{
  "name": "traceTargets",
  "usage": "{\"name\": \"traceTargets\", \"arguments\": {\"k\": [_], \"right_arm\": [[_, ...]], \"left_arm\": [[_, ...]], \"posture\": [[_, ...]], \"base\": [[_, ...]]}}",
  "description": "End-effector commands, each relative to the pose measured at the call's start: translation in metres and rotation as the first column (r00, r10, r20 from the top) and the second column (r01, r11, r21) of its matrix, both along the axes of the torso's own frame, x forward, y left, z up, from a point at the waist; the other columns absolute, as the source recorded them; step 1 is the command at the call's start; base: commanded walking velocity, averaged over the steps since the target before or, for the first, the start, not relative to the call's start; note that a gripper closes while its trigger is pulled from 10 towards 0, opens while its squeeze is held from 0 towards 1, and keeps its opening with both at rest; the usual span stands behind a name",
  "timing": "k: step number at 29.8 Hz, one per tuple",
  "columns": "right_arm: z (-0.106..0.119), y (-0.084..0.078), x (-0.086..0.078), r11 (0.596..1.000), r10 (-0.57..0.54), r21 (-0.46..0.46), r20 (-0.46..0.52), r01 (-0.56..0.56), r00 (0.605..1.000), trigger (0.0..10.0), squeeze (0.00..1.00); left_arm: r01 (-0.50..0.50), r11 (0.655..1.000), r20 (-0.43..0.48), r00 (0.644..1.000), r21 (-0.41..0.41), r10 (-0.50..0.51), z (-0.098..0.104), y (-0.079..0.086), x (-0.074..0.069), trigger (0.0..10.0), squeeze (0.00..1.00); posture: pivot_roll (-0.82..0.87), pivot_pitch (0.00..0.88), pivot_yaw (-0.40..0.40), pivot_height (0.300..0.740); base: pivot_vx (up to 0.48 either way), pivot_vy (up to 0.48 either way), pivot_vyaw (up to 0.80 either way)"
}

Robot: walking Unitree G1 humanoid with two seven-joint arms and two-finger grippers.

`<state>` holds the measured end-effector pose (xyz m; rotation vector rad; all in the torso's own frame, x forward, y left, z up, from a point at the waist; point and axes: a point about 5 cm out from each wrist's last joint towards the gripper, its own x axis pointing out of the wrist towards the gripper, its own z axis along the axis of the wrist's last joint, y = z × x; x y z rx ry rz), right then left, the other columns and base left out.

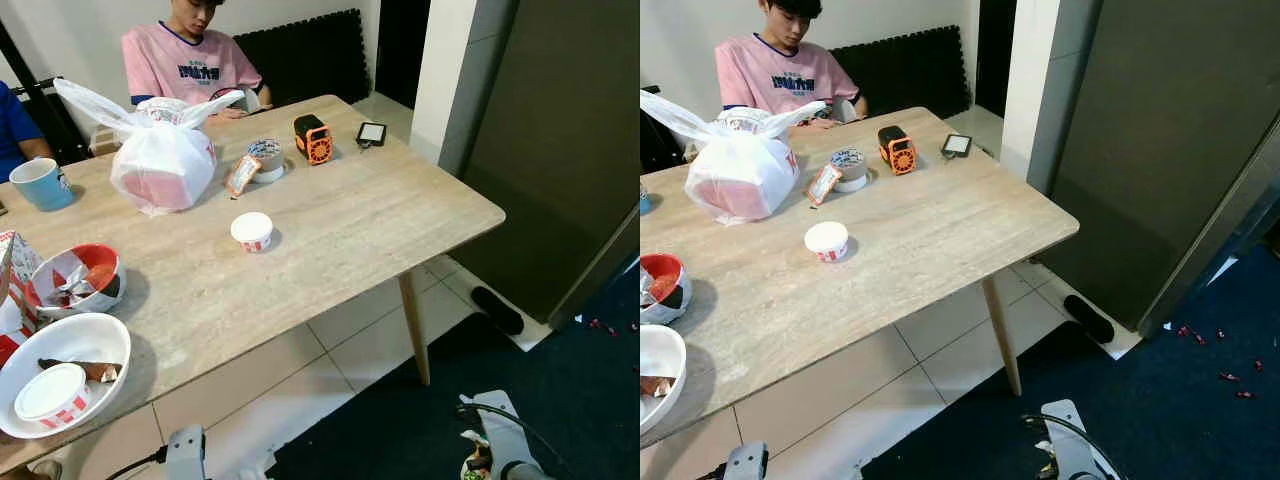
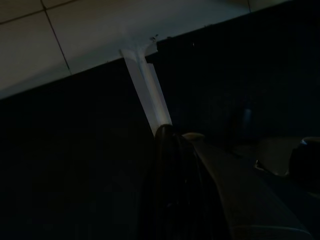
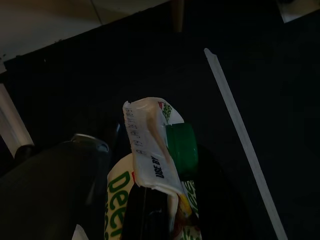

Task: Restocking fridge

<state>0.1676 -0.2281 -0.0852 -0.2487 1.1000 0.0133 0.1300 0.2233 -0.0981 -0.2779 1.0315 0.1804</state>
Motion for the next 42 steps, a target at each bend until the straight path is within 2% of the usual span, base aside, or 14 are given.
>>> {"name": "traceTargets", "arguments": {"k": [1,11,21,26,30,32,42], "right_arm": [[-0.002,0.004,-0.003,0.999,-0.029,0.017,0.005,0.029,1.0,10.0,0.0],[-0.005,0.01,-0.007,1.0,-0.013,0.024,-0.008,0.013,1.0,10.0,0.0],[-0.003,0.008,-0.003,1.0,0.014,0.011,-0.002,-0.014,1.0,10.0,0.0],[-0.002,0.006,-0.002,0.996,0.08,-0.028,-0.009,-0.08,0.997,10.0,0.0],[0.0,0.005,0.002,0.992,0.116,-0.046,-0.007,-0.116,0.993,10.0,0.0],[0.002,0.006,0.007,0.988,0.146,-0.053,-0.001,-0.146,0.989,10.0,0.0],[0.003,0.011,0.011,0.982,0.18,-0.055,0.003,-0.18,0.984,10.0,0.0]], "left_arm": [[-0.021,1.0,-0.009,1.0,-0.004,0.021,-0.001,-0.002,-0.001,10.0,0.0],[-0.019,1.0,0.001,1.0,0.006,0.019,0.001,0.001,0.004,10.0,0.0],[-0.036,0.999,-0.009,0.999,-0.001,0.036,-0.001,0.0,0.0,10.0,0.0],[-0.025,1.0,-0.024,0.999,-0.001,0.025,-0.002,-0.003,-0.003,10.0,0.0],[-0.04,0.999,-0.001,0.999,-0.007,0.04,0.0,-0.003,0.003,10.0,0.0],[-0.042,0.999,0.0,0.999,-0.006,0.042,0.0,-0.004,0.004,10.0,0.0],[-0.035,0.999,-0.012,0.999,-0.004,0.035,-0.001,-0.006,0.002,10.0,0.0]], "posture": [[0.01,0.0,0.063,0.74],[0.0,0.0,0.063,0.74],[0.0,0.0,0.062,0.74],[0.0,0.0,0.043,0.74],[0.0,0.0,0.043,0.74],[-0.01,0.0,0.015,0.74],[-0.02,0.0,0.021,0.74]], "base": [[0.0,0.0,0.0],[0.0,0.0,0.0],[0.0,0.0,0.0],[0.0,0.0,0.0],[0.0,0.0,0.0],[0.0,0.0,0.0],[0.0,0.0,0.0]]}}
